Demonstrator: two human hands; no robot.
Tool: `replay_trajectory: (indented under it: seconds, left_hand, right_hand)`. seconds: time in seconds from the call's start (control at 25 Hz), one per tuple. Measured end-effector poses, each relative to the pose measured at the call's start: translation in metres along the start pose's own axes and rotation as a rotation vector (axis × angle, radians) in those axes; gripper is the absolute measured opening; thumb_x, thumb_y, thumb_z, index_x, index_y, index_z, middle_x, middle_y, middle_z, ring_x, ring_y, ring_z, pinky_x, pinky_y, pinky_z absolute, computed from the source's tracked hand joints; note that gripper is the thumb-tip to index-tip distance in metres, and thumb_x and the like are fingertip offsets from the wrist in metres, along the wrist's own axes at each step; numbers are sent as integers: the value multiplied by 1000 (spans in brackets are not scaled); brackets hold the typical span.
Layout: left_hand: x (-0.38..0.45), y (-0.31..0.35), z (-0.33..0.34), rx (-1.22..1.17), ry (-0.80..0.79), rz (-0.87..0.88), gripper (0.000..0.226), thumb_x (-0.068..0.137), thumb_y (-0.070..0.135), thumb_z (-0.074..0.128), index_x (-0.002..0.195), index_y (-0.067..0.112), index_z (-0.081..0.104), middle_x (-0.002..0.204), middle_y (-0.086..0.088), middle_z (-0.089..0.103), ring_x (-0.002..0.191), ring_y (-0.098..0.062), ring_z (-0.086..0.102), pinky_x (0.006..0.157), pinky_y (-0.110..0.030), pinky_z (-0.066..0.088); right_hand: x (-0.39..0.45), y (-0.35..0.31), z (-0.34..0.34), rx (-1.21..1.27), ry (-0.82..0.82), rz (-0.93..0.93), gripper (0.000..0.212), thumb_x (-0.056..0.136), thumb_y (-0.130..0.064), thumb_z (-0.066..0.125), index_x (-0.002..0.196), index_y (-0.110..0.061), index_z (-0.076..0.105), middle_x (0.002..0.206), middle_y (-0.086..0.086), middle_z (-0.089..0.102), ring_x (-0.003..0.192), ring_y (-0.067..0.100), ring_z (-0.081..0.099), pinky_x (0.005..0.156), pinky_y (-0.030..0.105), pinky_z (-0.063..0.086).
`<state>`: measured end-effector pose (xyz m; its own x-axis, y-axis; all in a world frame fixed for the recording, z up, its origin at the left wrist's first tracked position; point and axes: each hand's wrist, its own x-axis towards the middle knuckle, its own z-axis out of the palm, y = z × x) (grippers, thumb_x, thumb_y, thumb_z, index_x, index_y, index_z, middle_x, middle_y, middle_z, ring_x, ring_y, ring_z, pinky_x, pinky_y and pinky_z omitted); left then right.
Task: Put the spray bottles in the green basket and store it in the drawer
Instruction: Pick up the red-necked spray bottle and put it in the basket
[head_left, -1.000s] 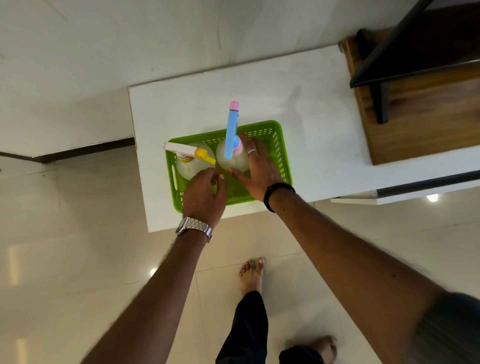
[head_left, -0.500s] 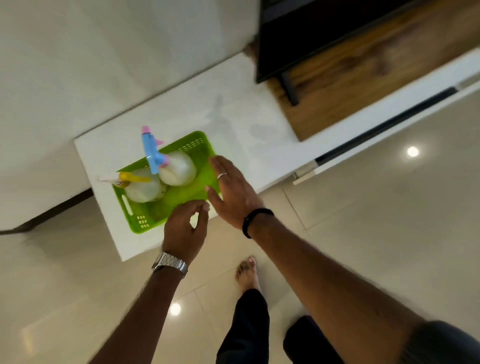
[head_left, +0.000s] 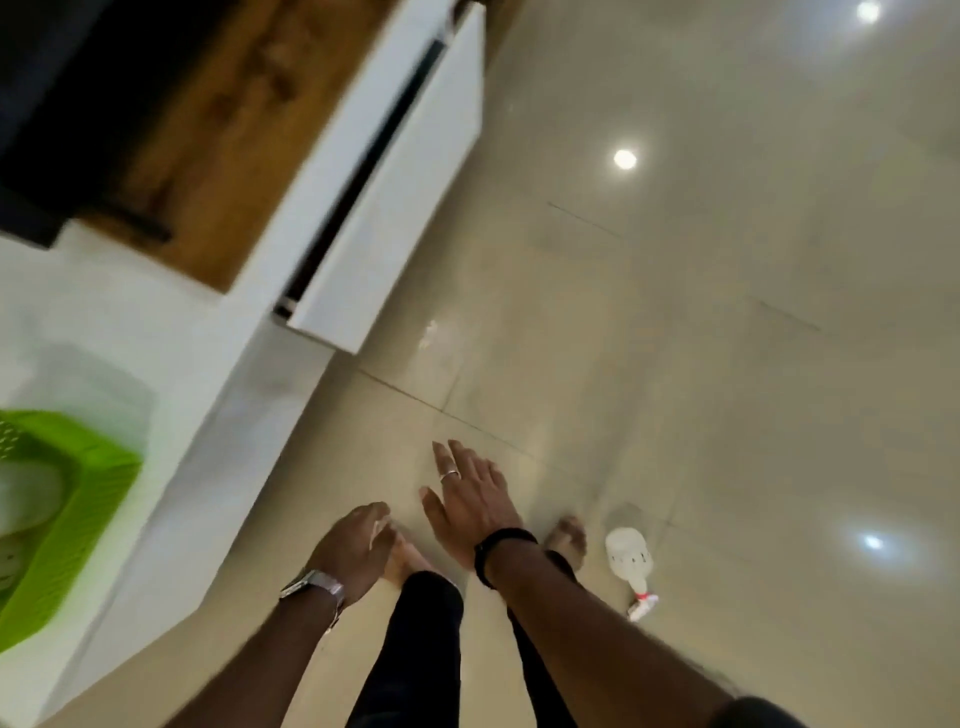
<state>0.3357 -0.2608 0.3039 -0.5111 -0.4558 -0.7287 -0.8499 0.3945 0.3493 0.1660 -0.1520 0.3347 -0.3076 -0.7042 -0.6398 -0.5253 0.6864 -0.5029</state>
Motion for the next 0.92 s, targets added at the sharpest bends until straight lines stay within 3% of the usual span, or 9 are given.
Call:
replay_trajectory:
  seconds: [0.28, 0.48, 0.8, 0.92]
  left_hand:
    - [63, 218, 114, 305, -283, 313, 48, 103, 43, 40, 145, 21, 44, 149, -1, 50, 134, -23, 50, 109, -37, 42]
    - [105, 318, 231, 606, -473, 575, 54, 102, 41, 39, 151, 18, 36, 153, -6, 45, 138, -28, 45, 111, -43, 41]
    - [180, 319, 410, 1042, -671, 835, 51, 102, 41, 38, 145, 14, 36, 143, -9, 51, 127, -32, 50, 99, -46, 45]
    - [202, 299, 454, 1112, -715, 851, 55, 103, 43, 35, 149, 15, 31, 149, -10, 45, 137, -33, 43, 107, -47, 41]
  right_hand:
    - [-84, 222, 17, 371, 144, 552, 69, 105, -50, 27, 162, -14, 15, 169, 9, 20, 155, 25, 21, 125, 45, 18]
    - [-108, 335, 78, 726, 322, 917, 68, 103, -48, 36, 159, -11, 25, 164, 7, 33, 149, 26, 34, 121, 43, 22]
    - [-68, 425, 204, 1426, 428, 1320, 72, 104, -49, 38, 161, -11, 15, 166, 11, 28, 143, 36, 42, 115, 44, 35]
    - [-38, 441, 227, 1849, 380, 1482, 72, 102, -58, 32, 158, -14, 27, 160, 13, 39, 142, 36, 41, 116, 47, 35]
